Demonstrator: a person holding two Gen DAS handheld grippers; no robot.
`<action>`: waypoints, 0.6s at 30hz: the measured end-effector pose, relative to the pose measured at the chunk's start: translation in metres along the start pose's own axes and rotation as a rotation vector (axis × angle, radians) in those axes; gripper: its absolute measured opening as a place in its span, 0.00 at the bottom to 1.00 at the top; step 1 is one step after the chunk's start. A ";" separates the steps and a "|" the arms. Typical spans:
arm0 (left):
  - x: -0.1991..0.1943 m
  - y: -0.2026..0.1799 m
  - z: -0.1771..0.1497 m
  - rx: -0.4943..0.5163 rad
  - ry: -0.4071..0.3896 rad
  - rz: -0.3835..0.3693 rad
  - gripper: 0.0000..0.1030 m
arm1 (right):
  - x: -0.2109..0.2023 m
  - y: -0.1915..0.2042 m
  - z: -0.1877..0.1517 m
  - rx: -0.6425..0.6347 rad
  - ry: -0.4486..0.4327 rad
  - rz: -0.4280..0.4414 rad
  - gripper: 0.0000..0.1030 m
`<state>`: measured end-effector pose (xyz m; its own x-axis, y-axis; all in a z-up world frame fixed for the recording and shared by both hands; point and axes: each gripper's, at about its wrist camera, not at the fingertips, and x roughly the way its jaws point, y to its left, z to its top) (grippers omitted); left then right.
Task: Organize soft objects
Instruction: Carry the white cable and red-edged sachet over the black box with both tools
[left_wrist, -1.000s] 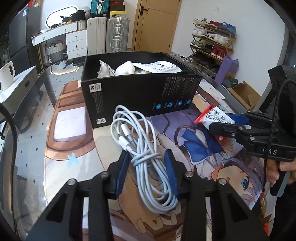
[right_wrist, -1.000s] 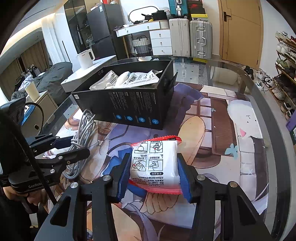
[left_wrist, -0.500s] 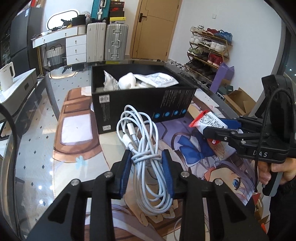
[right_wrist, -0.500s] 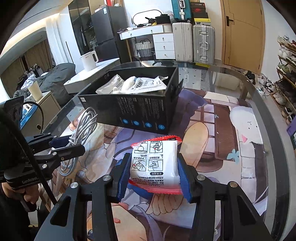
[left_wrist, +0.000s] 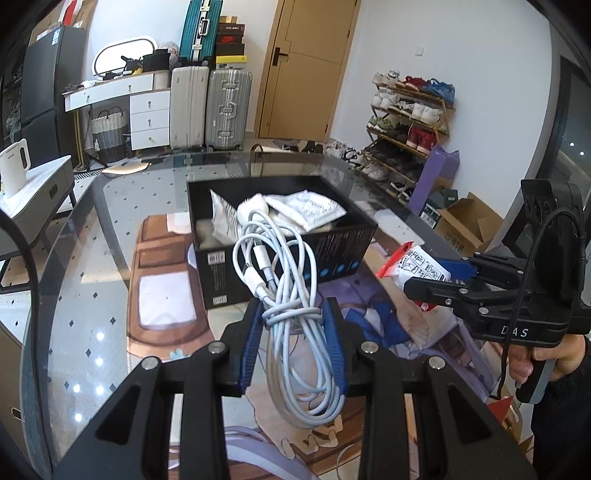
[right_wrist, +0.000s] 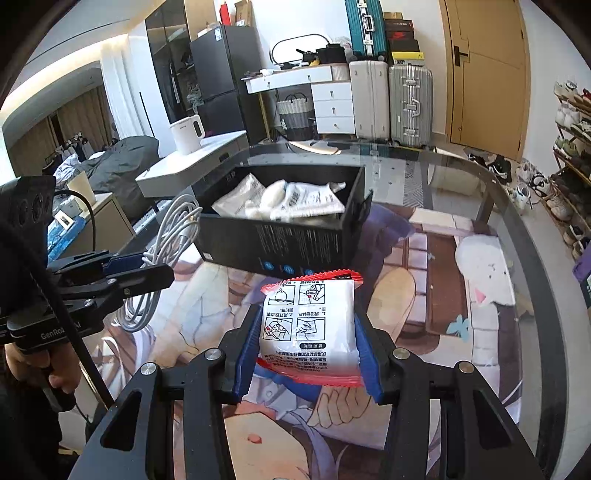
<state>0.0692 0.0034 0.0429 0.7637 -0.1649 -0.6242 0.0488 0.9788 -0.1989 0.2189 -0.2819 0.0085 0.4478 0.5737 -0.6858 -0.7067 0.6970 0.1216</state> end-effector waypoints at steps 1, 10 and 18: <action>-0.002 0.000 0.002 -0.002 -0.005 -0.004 0.31 | -0.002 0.001 0.002 -0.001 -0.005 0.001 0.46; -0.017 0.003 0.025 0.009 -0.068 0.009 0.31 | -0.013 0.012 0.023 -0.007 -0.050 0.008 0.46; -0.018 0.005 0.040 0.014 -0.102 0.033 0.31 | -0.020 0.020 0.044 -0.017 -0.090 0.016 0.46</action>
<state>0.0820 0.0165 0.0833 0.8265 -0.1201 -0.5500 0.0311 0.9852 -0.1684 0.2201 -0.2599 0.0562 0.4828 0.6218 -0.6167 -0.7232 0.6802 0.1195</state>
